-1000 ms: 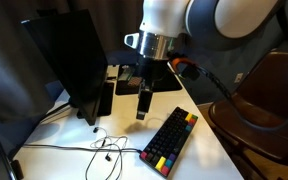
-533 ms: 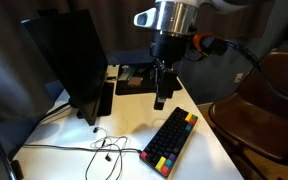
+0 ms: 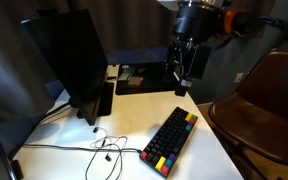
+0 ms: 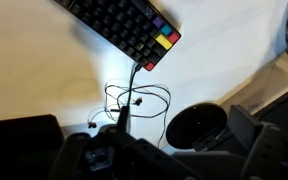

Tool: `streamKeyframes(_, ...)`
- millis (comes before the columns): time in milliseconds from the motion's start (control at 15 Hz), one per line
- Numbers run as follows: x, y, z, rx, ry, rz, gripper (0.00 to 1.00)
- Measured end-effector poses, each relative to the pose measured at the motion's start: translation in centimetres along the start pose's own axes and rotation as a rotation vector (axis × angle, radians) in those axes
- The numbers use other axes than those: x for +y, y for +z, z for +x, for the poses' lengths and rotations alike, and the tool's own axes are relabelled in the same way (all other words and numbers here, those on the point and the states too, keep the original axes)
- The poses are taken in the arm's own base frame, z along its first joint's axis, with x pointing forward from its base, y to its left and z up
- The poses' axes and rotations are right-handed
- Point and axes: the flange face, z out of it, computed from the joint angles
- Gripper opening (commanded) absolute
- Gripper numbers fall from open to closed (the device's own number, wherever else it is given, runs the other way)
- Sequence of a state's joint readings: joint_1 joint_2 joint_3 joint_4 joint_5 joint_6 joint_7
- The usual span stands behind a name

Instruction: Press the red escape key on the keyboard

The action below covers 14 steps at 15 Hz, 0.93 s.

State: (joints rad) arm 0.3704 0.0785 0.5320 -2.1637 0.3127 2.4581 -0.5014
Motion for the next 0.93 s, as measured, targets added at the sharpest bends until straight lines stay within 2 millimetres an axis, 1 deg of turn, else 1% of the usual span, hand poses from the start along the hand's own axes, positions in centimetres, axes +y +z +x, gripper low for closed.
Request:
streamKeyframes(267,-0.4,-2.0,-2.3,0.014,0.023,-0.025,1.00)
streamKeyframes(600,-0.3,-3.5,-5.0,0.010,0.054,-0.069,1.00)
streamKeyframes(733,-0.3,-3.8,-5.6,0.009,0.058,-0.077,1.00)
streamKeyframes(933,-0.4,-3.8,-5.6,0.010,0.058,-0.078,1.00)
